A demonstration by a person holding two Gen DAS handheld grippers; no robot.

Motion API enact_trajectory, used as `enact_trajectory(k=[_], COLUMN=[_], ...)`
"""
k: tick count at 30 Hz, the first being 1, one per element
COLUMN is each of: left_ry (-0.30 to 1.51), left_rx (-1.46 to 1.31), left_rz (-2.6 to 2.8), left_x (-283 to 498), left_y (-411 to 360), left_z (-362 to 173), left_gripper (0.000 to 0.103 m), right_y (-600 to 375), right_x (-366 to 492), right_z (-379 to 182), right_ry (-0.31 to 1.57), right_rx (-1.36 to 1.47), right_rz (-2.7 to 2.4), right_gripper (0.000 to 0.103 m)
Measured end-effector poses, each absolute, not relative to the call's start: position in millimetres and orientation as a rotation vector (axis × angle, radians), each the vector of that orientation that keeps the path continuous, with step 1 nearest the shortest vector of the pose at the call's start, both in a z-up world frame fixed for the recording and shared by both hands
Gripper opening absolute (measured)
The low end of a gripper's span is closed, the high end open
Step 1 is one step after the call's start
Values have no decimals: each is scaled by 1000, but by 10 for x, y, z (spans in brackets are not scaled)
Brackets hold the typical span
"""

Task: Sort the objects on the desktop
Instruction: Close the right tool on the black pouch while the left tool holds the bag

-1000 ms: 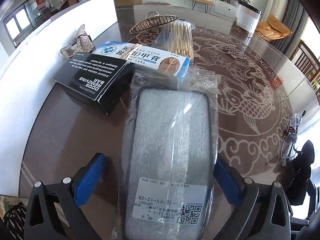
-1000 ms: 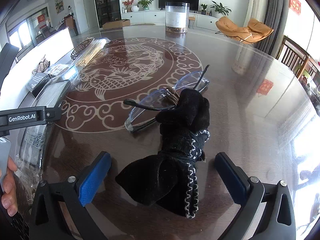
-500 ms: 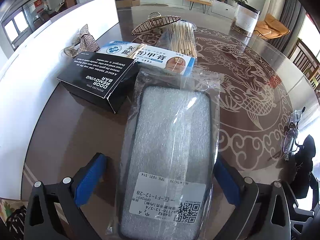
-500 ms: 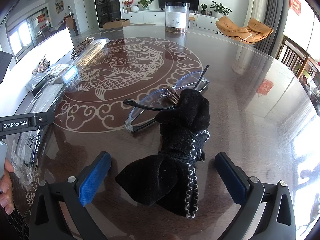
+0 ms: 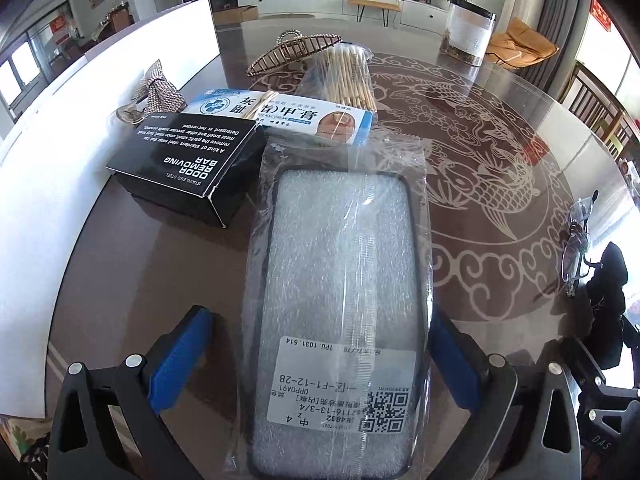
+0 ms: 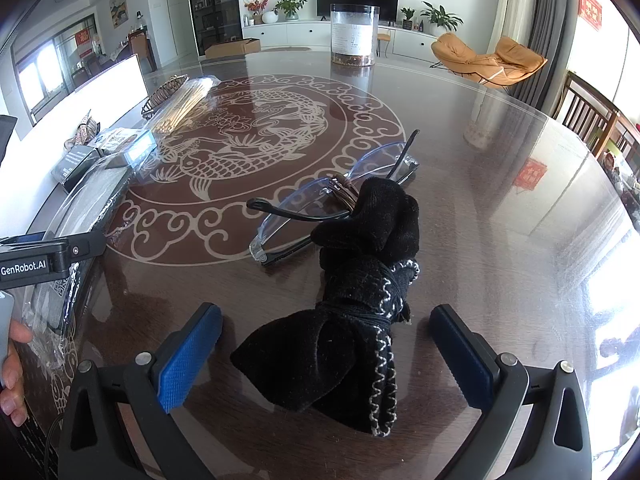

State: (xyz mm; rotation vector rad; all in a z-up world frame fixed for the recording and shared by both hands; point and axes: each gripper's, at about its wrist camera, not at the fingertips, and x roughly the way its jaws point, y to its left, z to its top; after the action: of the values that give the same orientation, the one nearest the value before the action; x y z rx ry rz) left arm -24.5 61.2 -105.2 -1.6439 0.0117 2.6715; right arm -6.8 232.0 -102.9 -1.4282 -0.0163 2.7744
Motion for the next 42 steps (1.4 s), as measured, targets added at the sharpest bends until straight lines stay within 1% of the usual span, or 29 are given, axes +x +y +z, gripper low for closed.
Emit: enact_trajectory(k=[6,11,13,17,19,22,27,37,38,39,40,42], left_ry=[52,46,-30,-306,-350,-271,100,213,214,221,227,225], left_rx=[-1648,-1703,-1701,-1638,-1625,-1629,-1696,-1601,-1575,-1540,-1509,-1504], left_rz=[2616,2578,2566,2525,2524,2521,2543,2449,2454,2460,2467,2464], left_x=[-243,-213,-185,-198,-232,-266,-369,-494,-484,-464,-446,-420], left_y=[594,512,432,217,182,300,612,620,632,654,654,659], left_z=[-1049,-1045,-1017,-955,-954,-967,-1072,-1065,-1056,-1030,-995,-998], left_gripper=[103,103,103,103,103,103,103,103,97,81,75,75], right_y=[2322,2323,2323,2325,2325,2324,2323,2322,2327,2326,2325,2361], right_x=[-67,-66,-66,-63,-62,-63,-64,-73,-65,-66,-82,-115], right_z=[-1025,-1023,-1024,-1021,-1020,-1022,-1025,-1012,-1002,-1001,-999,-973], right_ry=[-16,-16,-16,-16,-16,-16,-15,-12,-11,-14,-22,-54], right_rx=[-1428,-1428,-1428,-1428,-1428,-1428,-1428,-1429,-1429,-1429,-1437,-1535], right_rz=[2774,2774,2775,2774,2774,2774,2775,2775,2775,2776,2783,2804], right_gripper=[103,103,103,103,103,103,103,103,103,103,103,103])
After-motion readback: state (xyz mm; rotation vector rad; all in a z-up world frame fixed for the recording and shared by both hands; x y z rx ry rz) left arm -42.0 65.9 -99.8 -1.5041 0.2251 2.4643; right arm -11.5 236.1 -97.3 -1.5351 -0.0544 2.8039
